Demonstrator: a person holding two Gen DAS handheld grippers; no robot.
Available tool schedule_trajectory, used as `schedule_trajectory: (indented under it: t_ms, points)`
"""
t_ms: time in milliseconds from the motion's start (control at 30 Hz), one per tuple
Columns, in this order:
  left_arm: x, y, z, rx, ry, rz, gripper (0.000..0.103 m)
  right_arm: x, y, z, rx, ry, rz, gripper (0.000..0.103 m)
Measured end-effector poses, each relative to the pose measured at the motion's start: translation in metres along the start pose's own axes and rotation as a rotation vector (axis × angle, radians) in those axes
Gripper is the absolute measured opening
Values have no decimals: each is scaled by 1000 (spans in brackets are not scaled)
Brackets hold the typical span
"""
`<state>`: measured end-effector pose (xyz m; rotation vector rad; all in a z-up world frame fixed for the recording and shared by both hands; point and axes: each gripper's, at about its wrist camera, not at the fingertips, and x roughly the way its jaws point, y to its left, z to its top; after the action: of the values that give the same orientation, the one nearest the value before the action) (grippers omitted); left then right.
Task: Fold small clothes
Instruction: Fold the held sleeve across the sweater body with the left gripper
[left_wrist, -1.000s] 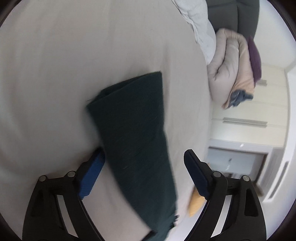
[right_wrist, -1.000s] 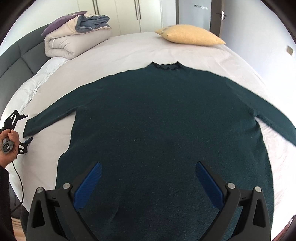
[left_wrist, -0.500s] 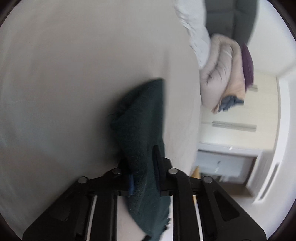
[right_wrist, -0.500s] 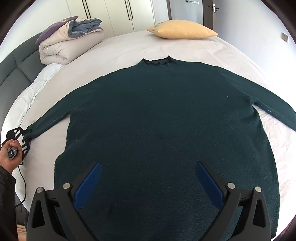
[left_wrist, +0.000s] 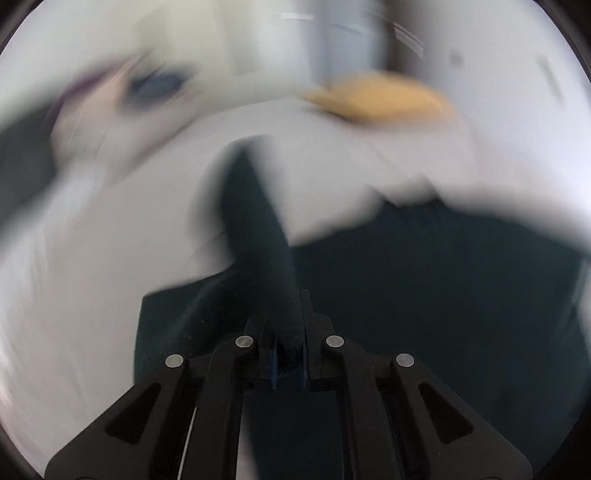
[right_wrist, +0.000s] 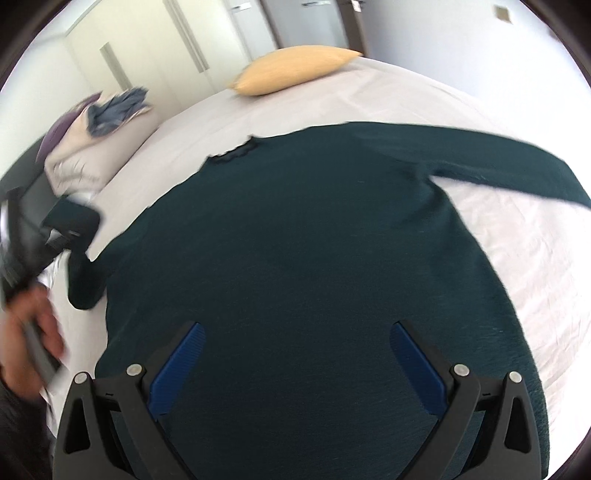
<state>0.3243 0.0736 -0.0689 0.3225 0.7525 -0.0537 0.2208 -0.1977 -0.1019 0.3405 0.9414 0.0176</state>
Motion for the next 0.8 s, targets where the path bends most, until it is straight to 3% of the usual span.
schedule_trajectory:
  t_ms: [33,67,200,267,400,500,667,767,800]
  points:
    - [7,-32,-9,98,-1,31,7,-1,-6,3,6,0,7,103]
    - [13,-50,-18,134,13,29,7,-1,-11,7,4,-3,16,103]
    - [24,-54,-42,113,42,19,7,6,-22,29,-4,4,93,103]
    - [24,-48,-46,102,28,-8,7,25,-20,45,34,72,218,101]
    - [15,-60,-61,78,11,-36,7,76,8,74,111,231,457,80]
    - [3,-59,-67,45,-4,-52,7,119,34,83,206,360,597,78]
    - [5,-43,-54,-37,-31,-82,7,169,71,79,333,529,726,74]
    - [-2,-38,-57,-55,-51,-96,7,191,82,77,407,575,744,64]
    - [-4,-38,-57,-53,-58,-95,7,196,84,77,424,582,744,57]
